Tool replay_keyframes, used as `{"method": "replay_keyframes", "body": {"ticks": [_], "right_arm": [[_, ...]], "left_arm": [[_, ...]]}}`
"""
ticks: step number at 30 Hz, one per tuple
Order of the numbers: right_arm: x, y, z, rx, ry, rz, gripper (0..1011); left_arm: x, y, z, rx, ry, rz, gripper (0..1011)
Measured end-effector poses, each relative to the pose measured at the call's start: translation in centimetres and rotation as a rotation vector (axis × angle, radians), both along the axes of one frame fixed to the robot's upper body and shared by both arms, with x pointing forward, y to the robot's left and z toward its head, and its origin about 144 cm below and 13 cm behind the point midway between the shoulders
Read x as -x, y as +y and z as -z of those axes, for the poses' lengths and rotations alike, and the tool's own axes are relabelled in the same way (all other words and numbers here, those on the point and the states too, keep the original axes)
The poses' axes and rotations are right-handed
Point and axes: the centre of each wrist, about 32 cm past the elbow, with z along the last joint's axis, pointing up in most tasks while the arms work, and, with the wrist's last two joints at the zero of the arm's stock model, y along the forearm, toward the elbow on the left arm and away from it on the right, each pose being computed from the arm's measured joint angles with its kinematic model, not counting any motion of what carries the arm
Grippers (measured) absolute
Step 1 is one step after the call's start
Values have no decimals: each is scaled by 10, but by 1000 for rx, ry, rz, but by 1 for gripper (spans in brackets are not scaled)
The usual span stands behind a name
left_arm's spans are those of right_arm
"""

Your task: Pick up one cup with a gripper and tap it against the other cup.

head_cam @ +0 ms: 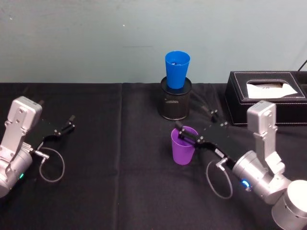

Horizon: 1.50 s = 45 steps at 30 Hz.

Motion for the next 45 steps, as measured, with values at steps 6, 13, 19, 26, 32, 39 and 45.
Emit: {"method": "replay_keyframes", "body": {"ticks": [6,13,19,26,32,39,45], "right_arm": [[5,-15,-4,-15,-23,158,1003],[5,-24,3,-6,-7,340,1003],[3,-23,6,30,8,387,1003],[3,-22,7,43,11,396,1003],[3,-23,7,42,11,397,1003],[3,-23,7,38,12,398,1003],[3,-23,7,37,12,398,1003]], "left_arm": [[0,0,0,0,0,0,1000],[0,0,0,0,0,0,1000],[0,0,0,0,0,0,1000],[0,0,0,0,0,0,1000],[0,0,0,0,0,0,1000],[0,0,0,0,0,0,1000],[0,0,0,0,0,0,1000]]}}
